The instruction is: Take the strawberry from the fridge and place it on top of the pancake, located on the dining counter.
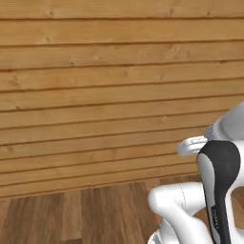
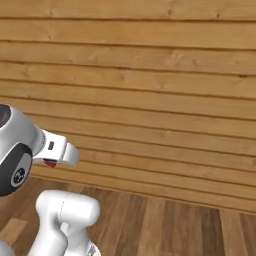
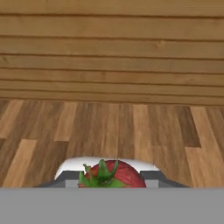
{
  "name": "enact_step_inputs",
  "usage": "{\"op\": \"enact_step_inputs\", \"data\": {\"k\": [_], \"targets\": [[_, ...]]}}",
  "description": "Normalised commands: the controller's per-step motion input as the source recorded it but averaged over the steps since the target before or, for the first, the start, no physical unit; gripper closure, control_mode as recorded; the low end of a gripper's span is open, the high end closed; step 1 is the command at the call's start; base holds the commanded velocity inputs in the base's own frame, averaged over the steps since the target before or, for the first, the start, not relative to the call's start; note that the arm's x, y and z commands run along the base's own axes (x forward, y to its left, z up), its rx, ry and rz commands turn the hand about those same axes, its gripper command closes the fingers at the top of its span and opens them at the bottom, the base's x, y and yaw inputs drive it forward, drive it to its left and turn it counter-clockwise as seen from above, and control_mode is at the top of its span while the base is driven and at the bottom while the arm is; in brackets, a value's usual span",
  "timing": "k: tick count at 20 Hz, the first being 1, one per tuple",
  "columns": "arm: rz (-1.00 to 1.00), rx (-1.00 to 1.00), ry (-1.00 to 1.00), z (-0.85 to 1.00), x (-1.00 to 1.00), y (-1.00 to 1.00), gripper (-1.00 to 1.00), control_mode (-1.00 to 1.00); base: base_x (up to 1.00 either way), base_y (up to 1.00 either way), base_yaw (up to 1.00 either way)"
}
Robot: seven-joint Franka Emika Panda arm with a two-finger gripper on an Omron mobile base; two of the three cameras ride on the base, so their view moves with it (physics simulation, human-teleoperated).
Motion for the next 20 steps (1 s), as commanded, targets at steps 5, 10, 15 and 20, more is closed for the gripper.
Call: {"op": "enact_step_inputs", "data": {"k": [5, 10, 15, 20], "targets": [[0.0, 0.0, 0.0, 0.0, 0.0, 0.0, 1.0, 1.0, 1.0, 1.0, 0.18], [0.0, 0.0, 0.0, 0.0, 0.0, 0.0, 1.0, 1.0, 1.0, 1.0, 0.02], [0.0, 0.0, 0.0, 0.0, 0.0, 0.0, 1.0, 1.0, 1.0, 1.0, 0.06], [0.0, 0.0, 0.0, 0.0, 0.0, 0.0, 1.0, 1.0, 0.21, 1.0, 0.51]]}}
